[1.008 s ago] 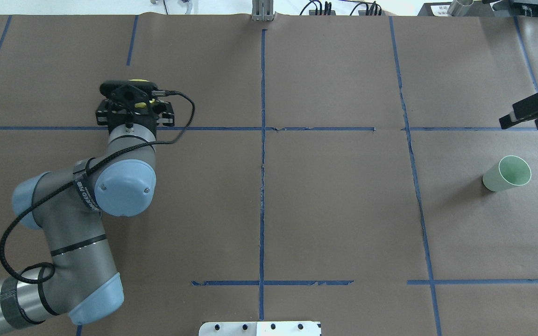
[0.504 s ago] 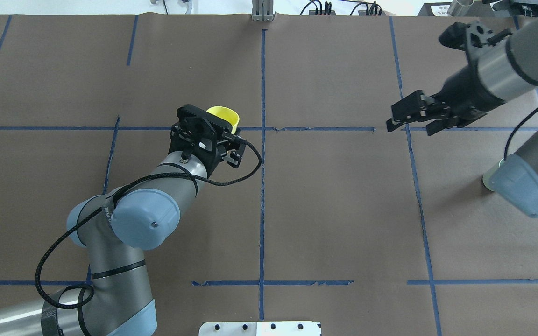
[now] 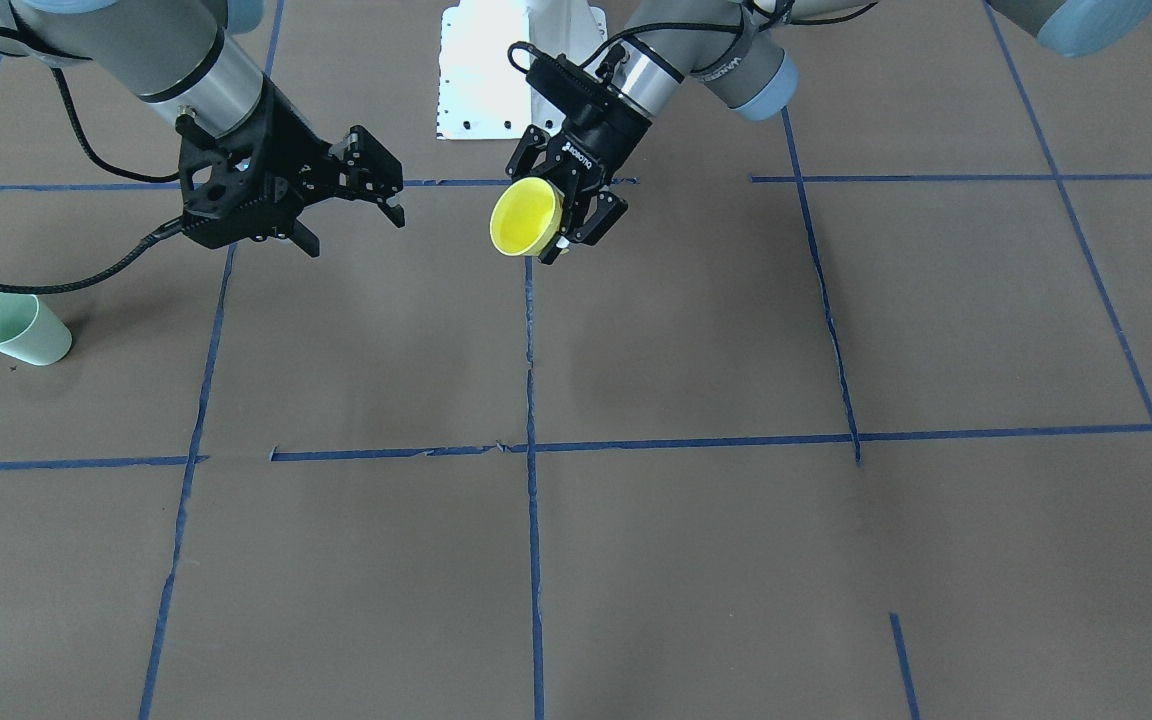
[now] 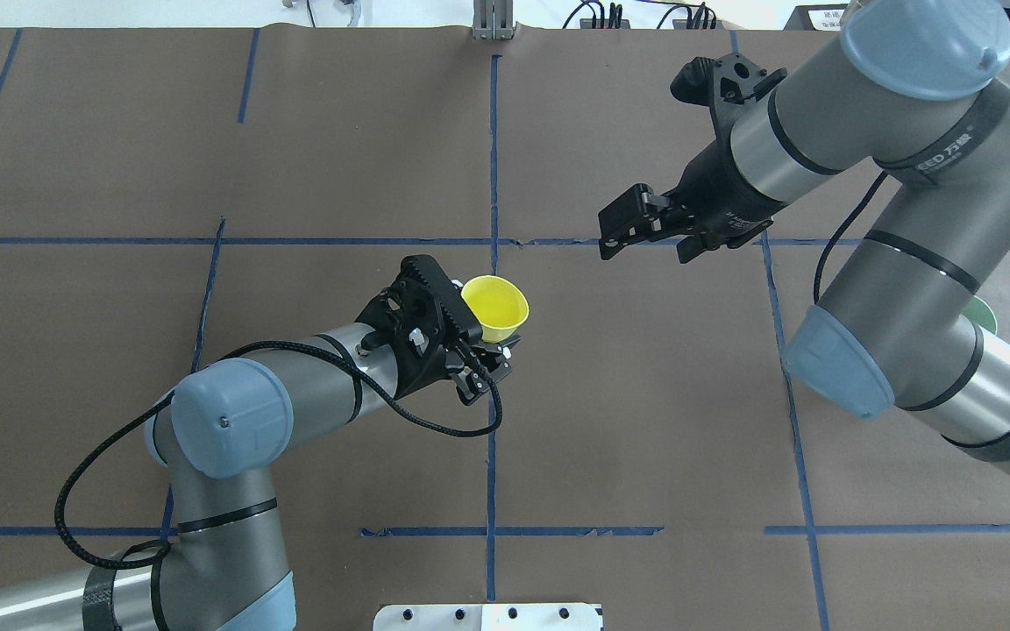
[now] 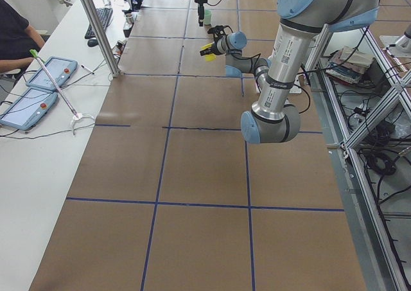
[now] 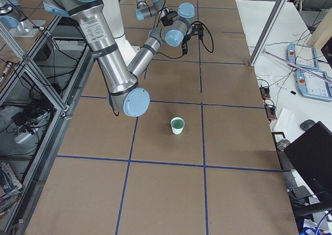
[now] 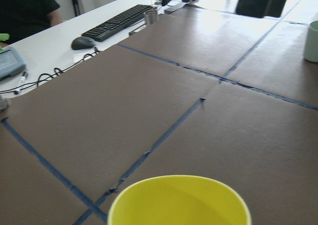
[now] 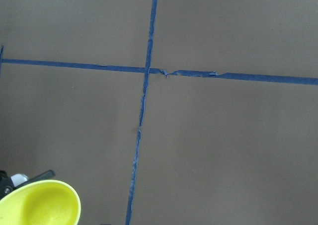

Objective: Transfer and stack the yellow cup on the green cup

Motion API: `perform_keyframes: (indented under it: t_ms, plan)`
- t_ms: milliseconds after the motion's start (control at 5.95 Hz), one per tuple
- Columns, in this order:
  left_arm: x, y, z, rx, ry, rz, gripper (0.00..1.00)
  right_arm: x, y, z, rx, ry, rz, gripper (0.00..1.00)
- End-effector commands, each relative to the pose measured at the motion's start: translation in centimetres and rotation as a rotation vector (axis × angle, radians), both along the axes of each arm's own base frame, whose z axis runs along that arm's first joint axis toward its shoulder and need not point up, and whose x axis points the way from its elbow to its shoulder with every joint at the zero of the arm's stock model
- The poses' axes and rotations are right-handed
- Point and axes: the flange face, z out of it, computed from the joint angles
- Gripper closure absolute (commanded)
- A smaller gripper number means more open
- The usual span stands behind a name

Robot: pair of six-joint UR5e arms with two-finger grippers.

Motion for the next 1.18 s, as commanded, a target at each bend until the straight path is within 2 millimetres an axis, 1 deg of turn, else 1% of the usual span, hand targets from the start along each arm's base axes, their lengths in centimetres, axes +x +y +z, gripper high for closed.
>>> perform_keyframes:
  t_ms: [0, 168, 336, 504, 672, 840, 1008]
  plan:
    - [-0.4, 1.8, -0.5, 0.047, 0.077, 0.061, 0.96, -2.2, 1.7, -1.8, 0.011, -0.031, -0.064, 0.0]
    - [-1.0, 2.3, -1.0, 0.069, 0.144, 0.07, 0.96, -3.2, 2.6, -2.5, 0.02, -0.04, -0.092, 0.0]
    - [0.0, 3.3, -0.5, 0.026, 0.162, 0.094, 0.96, -3.2, 3.0, -2.6, 0.005, -0.053, -0.123, 0.0]
    - [0.2, 3.7, -0.5, 0.006, 0.19, 0.105, 0.96, -3.3, 3.4, -2.8, 0.01, -0.063, -0.135, 0.0]
    - [0.3, 3.7, -0.4, 0.005, 0.189, 0.105, 0.96, -4.0, 4.4, -2.7, 0.021, -0.079, -0.161, 0.0]
    - [0.3, 3.9, -0.6, 0.007, 0.198, 0.108, 0.95, -5.3, 5.4, -2.3, 0.022, -0.085, -0.187, 0.0]
    - [0.3, 3.8, -1.1, 0.009, 0.206, 0.107, 0.94, -5.9, 6.0, -2.2, 0.018, -0.082, -0.202, 0.0]
